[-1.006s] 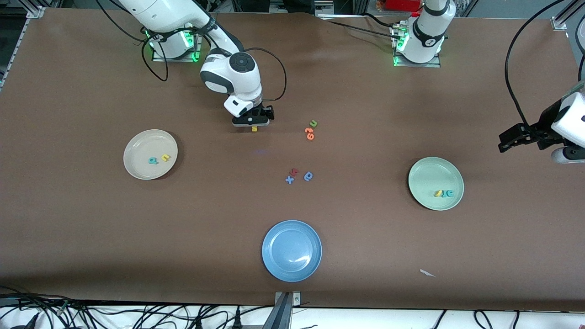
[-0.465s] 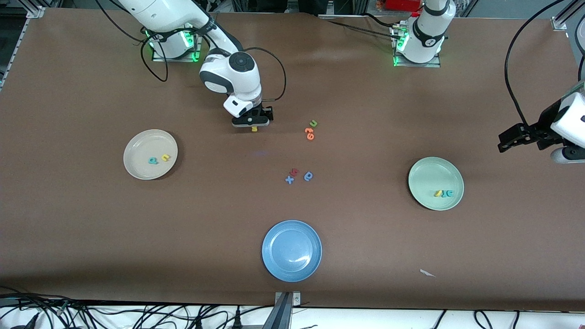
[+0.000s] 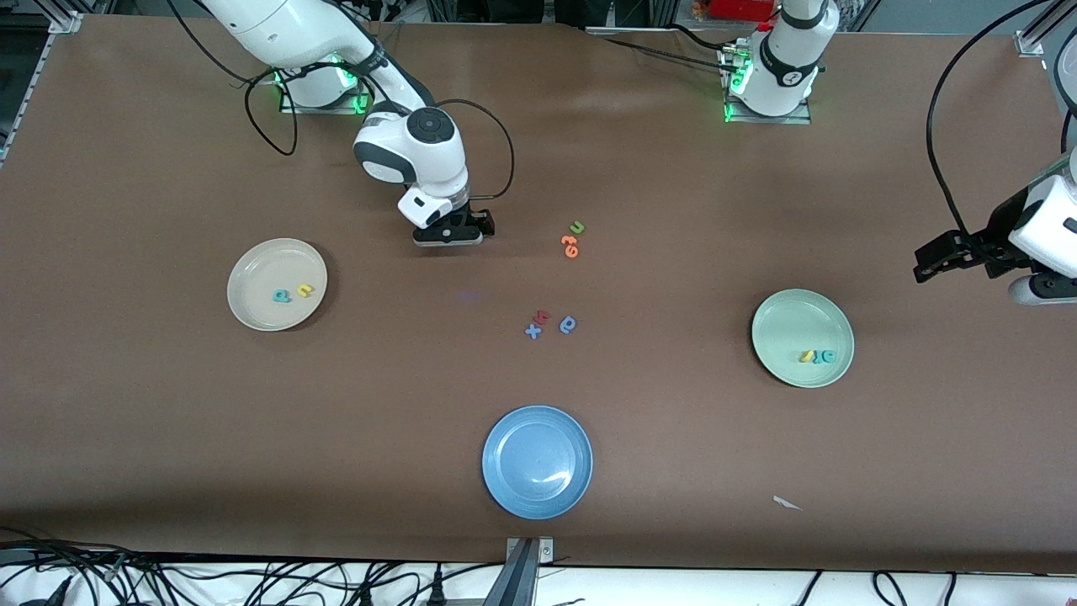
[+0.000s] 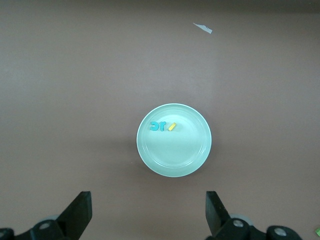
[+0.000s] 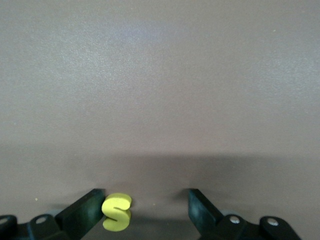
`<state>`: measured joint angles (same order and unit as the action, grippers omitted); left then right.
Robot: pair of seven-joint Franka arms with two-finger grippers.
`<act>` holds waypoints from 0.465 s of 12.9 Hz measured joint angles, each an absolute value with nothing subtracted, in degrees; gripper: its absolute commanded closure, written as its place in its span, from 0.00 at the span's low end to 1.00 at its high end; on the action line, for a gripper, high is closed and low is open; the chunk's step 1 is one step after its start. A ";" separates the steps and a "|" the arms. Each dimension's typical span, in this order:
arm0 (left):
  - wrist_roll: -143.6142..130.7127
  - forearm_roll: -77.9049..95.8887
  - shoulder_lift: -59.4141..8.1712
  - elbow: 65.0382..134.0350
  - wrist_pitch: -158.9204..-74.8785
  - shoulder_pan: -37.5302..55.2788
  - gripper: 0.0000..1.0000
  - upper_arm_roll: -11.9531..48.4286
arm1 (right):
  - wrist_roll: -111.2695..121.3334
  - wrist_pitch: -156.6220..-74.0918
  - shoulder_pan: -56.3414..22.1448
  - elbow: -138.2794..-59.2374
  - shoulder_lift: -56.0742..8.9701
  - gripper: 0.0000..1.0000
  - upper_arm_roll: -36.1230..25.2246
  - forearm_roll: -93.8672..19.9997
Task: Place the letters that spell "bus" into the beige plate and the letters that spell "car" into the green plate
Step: 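Close the right gripper on the yellow s and lift it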
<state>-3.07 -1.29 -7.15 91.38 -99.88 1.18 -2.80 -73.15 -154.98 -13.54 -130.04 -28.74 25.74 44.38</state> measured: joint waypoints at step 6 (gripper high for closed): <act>-3.07 -1.29 -7.15 91.38 -99.88 1.18 0.00 -2.80 | -74.53 -154.98 -13.58 -130.05 -28.74 0.20 25.74 44.41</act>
